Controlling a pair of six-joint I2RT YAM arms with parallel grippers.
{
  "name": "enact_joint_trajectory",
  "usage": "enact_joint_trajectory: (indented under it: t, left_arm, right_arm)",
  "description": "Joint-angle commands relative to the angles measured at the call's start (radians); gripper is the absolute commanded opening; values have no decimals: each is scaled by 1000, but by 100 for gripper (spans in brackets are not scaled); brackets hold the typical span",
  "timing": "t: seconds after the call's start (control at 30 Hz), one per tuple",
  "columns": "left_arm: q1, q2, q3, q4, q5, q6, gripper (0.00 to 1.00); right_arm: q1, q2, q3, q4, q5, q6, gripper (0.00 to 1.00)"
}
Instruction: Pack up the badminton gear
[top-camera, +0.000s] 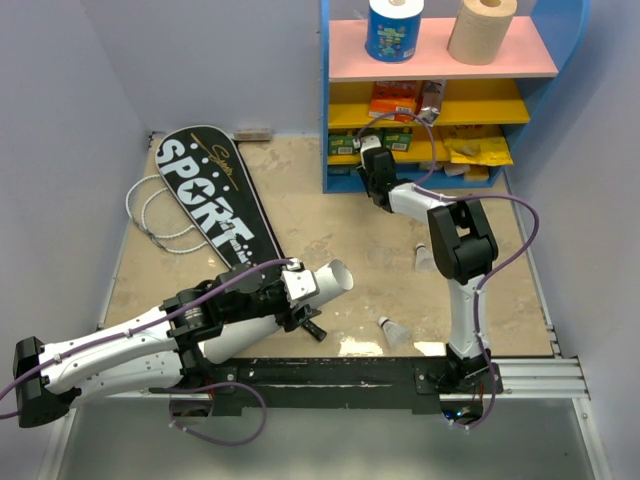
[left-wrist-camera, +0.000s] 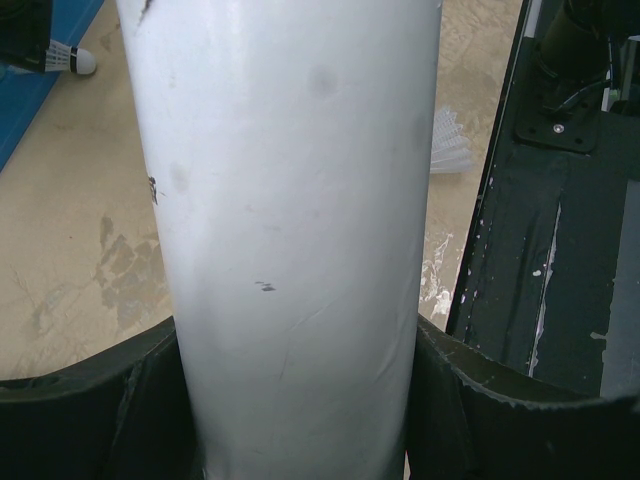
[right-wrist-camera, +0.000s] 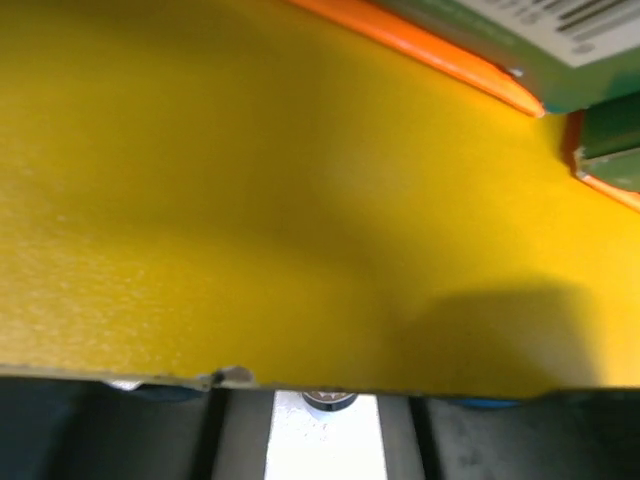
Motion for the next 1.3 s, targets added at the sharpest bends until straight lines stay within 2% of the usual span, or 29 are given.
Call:
enact_joint_trajectory:
  t: [0.0, 0.13, 0.5, 0.73, 0.87, 1.07, 1.27]
  left_arm:
    - [-2, -8, -1, 41, 8, 0, 0]
    - [-2, -11, 1, 39, 10, 1, 0]
    - [-2, -23, 3, 39, 13, 3, 0]
    - [-2, -24, 3, 38, 14, -2, 0]
    - [-2, -17, 4, 39, 8, 0, 0]
    - [-2, -19, 6, 71, 1, -31, 0]
    - [-2, 70, 32, 173, -45, -148, 0]
  right_arm:
    - [-10, 35, 43, -36, -74, -6, 35]
    - [-10, 9, 26, -36, -77, 6, 29]
    - [44, -204, -122, -125, -55, 94, 29]
    - [95, -402, -274, -164, -2, 184, 28]
    - [128, -586, -351, -232, 4, 239, 28]
    - [187, -865, -446, -292, -46, 307, 29]
    - [188, -1103, -446, -338, -271, 356, 30]
